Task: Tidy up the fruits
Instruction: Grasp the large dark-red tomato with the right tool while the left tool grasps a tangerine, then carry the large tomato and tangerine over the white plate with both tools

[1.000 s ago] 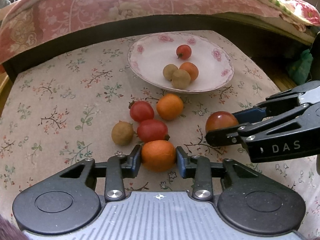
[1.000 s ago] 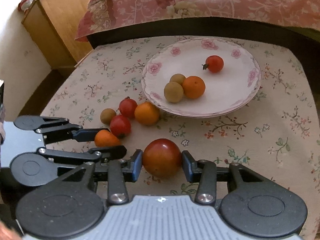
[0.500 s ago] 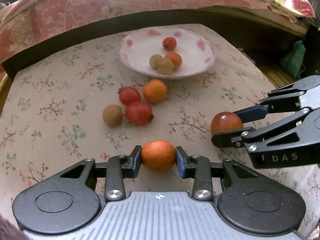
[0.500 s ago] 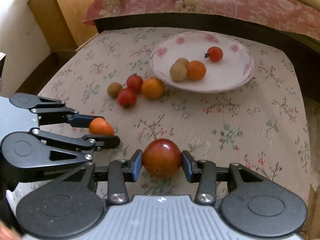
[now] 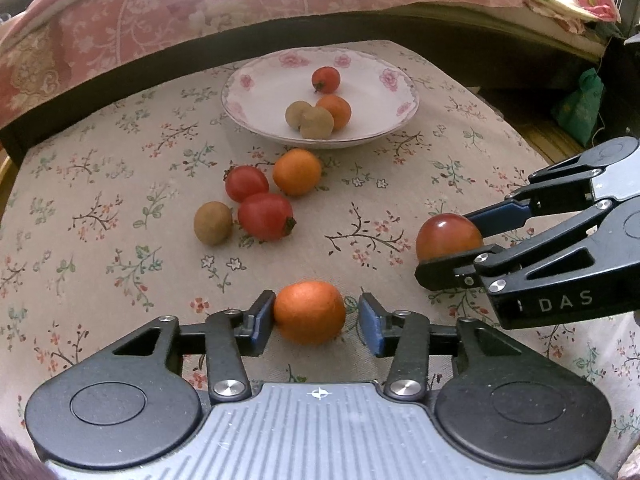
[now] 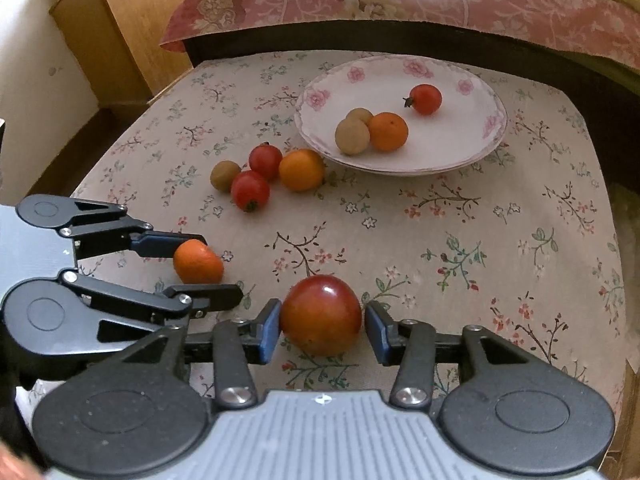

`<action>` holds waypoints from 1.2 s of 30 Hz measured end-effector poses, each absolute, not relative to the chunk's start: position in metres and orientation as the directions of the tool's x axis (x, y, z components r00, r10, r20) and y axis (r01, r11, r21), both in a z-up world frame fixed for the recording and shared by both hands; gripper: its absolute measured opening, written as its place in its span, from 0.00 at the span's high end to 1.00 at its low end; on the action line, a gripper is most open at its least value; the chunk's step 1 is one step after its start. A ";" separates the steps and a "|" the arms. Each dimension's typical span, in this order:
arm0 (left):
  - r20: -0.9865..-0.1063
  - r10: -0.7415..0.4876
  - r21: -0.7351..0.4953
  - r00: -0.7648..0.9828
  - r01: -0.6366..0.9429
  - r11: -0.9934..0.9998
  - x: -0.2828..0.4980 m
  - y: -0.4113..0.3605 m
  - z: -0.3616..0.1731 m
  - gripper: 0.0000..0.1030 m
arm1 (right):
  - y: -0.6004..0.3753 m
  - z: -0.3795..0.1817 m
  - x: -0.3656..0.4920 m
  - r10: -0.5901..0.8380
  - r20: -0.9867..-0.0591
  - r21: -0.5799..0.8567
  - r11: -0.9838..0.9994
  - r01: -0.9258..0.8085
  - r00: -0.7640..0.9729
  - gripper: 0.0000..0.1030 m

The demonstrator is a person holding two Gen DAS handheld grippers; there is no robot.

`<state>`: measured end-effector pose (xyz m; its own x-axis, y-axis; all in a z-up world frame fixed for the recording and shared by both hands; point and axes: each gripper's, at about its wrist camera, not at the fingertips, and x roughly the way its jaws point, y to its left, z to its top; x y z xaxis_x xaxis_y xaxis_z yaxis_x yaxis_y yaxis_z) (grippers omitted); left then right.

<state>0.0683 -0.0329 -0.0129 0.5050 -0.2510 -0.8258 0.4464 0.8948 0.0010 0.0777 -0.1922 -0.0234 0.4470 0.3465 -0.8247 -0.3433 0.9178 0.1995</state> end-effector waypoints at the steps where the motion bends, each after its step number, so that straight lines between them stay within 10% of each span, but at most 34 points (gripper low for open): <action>1: -0.826 -0.248 0.004 0.506 0.446 0.895 0.068 -0.033 -0.013 0.44 | -0.192 -0.024 0.078 0.347 -0.825 0.200 0.918 -0.344 0.446 0.54; 36: -0.809 -0.244 0.001 0.534 0.417 0.909 0.070 -0.034 -0.003 0.58 | -0.186 -0.015 0.078 0.338 -0.822 0.176 0.917 -0.359 0.459 0.59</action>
<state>0.0702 -0.0341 -0.0026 0.5340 -0.2442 -0.8094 0.4171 0.9089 0.0009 0.0778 -0.1864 -0.0153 0.4593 0.3377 -0.8216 -0.3592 0.9165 0.1759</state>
